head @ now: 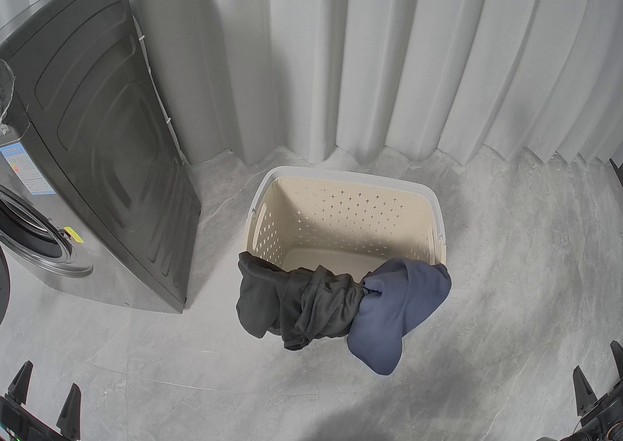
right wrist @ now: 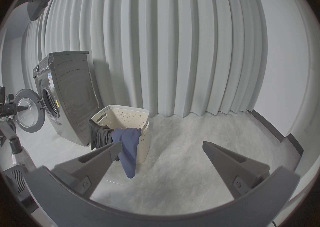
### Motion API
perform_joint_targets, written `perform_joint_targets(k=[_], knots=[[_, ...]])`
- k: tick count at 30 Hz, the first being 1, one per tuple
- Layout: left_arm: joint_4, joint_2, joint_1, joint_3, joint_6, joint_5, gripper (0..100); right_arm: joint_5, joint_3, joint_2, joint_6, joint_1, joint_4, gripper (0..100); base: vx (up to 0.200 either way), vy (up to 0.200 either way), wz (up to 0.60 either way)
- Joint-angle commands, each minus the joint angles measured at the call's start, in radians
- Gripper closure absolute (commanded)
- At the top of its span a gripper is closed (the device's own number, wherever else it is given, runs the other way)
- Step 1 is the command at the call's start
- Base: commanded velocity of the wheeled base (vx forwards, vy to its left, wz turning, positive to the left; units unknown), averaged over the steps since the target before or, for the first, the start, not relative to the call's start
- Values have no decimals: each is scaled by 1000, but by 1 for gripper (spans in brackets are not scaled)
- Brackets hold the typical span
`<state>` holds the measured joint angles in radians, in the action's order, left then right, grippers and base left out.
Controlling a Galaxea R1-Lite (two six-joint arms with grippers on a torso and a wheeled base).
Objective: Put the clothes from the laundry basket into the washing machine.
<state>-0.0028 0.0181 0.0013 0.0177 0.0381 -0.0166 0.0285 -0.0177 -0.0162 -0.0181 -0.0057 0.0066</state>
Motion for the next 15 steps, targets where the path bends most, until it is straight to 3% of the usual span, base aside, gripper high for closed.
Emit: perform_joint_targets(k=[1,3,4,7,11,15], knots=[[0,-15,0,-18,0,0,0,1,2,16,-11,1,-2,0,0,0,0],[0,-15,0,-18,-1,0,0,2,-113,-10,3,-8,15,0,0,0,0],[0,-15,0,-18,-1,1,0,2,-123,-15,4,-8,16,0,0,0,0],[0,-15,0,-18,-7,7,0,7,-292,-206,20,1,26,0,0,0,0],[0,-15,0,-18,-9,7,0,24,-331,-389,23,1,1,0,0,0,0],[1,-17,0,-18,-15,4,0,76,-334,-481,23,0,-23,0,0,0,0]])
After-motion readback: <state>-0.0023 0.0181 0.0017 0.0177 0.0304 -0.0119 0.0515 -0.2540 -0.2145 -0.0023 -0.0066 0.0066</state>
